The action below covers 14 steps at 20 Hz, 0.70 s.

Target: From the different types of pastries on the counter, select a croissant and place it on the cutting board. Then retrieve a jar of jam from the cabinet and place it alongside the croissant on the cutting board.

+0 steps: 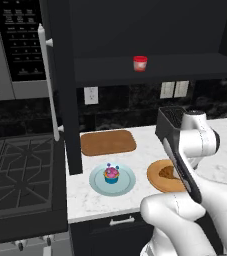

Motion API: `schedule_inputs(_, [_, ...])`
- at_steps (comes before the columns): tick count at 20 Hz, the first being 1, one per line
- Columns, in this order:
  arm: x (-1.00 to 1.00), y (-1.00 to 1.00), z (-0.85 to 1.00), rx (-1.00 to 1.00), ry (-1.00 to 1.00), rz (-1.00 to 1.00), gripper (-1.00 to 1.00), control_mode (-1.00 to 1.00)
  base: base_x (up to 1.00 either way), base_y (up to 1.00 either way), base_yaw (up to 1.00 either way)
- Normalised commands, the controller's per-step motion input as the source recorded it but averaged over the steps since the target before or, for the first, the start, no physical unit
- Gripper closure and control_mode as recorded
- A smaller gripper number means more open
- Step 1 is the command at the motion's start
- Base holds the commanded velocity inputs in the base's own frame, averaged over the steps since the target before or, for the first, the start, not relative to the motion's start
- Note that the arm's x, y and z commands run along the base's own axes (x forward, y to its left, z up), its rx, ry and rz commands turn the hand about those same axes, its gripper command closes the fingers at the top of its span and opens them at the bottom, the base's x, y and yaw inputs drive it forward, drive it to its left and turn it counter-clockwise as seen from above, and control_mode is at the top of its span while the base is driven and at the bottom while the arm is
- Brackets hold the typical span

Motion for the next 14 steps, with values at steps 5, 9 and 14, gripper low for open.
schedule_inputs(5, [0.17, -0.25, -0.23, 0.0, 0.02, 0.0, -1.0, -1.0, 0.0, 0.0, 0.0])
schedule_inputs(9, [0.24, -0.07, -0.18, 0.0, 0.02, 0.0, -1.0, -1.0, 0.0, 0.0, 0.0])
schedule_inputs(14, [0.23, 0.0, -0.14, 0.0, 0.0, 0.0, -1.0, -1.0, 0.0, 0.0, 0.0])
